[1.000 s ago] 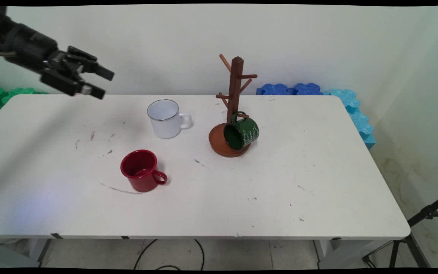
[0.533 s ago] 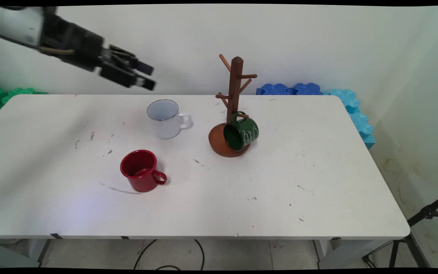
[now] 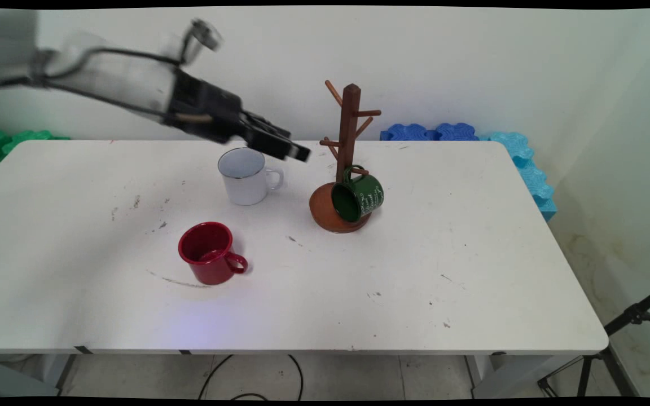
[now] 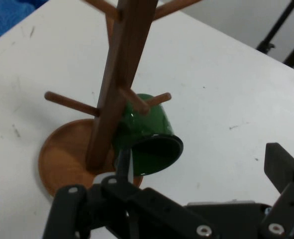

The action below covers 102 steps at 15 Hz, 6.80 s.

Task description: Pick up the green mug from the rack, then place the picked object on the table

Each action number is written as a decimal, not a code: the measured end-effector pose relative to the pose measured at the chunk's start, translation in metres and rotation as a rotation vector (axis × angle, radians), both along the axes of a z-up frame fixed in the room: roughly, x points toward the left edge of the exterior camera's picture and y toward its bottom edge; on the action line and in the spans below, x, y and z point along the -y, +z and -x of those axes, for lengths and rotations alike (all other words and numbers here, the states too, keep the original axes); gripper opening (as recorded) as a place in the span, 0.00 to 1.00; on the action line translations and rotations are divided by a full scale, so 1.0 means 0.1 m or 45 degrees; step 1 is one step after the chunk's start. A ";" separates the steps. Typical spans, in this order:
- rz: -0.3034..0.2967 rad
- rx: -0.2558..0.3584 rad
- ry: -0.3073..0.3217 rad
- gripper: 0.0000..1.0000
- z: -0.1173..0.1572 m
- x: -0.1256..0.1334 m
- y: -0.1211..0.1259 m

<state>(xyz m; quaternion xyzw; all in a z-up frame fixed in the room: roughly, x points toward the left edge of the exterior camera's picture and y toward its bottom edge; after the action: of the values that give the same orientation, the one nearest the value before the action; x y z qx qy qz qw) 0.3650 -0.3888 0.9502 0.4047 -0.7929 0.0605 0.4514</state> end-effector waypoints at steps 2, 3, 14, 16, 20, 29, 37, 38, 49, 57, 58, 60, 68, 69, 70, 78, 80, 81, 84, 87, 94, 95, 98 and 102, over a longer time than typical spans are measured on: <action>-0.026 0.004 0.050 1.00 0.18 -0.01 -0.19; -0.040 0.008 0.072 1.00 0.28 -0.02 -0.29; -0.070 -0.007 0.147 1.00 0.98 -0.03 -1.16; -0.059 -0.018 0.158 1.00 1.00 0.06 -1.21; -0.022 -0.063 0.196 1.00 1.06 0.15 -1.35; 0.010 -0.136 0.170 1.00 1.35 -0.01 -1.65; 0.038 -0.080 0.181 1.00 1.35 -0.07 -1.81; 0.042 -0.070 0.190 1.00 1.35 -0.05 -1.84; 0.091 -0.067 0.234 1.00 1.46 0.16 -2.02; 0.106 -0.072 0.247 0.00 1.49 0.18 -2.04; 0.107 -0.073 0.247 0.00 1.49 0.19 -2.04; 0.108 -0.074 0.249 0.00 1.49 0.19 -2.04; 0.121 -0.092 0.222 0.00 1.48 0.11 -1.93; 0.125 -0.097 0.210 0.00 1.49 0.09 -1.90; 0.130 -0.101 0.200 0.00 1.49 0.06 -1.87; 0.161 -0.130 0.122 0.00 1.50 -0.11 -1.68; 0.171 -0.137 0.101 0.00 1.50 -0.15 -1.64; 0.173 -0.139 0.095 0.00 1.50 -0.17 -1.62; 0.185 -0.150 0.063 0.00 1.50 -0.22 -1.56; 0.195 -0.160 0.038 0.00 1.48 -0.27 -1.49; 0.202 -0.172 -0.044 0.00 1.38 -0.38 -1.30; 0.196 -0.175 -0.066 0.00 1.36 -0.40 -1.26; 0.201 -0.177 -0.135 0.00 1.24 -0.45 -1.07; 0.234 -0.164 -0.190 0.00 1.11 -0.55 -0.86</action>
<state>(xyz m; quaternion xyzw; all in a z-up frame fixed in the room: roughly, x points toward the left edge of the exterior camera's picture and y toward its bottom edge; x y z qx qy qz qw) 0.2537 -0.3341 0.8644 0.3046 -0.7813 0.0731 0.5399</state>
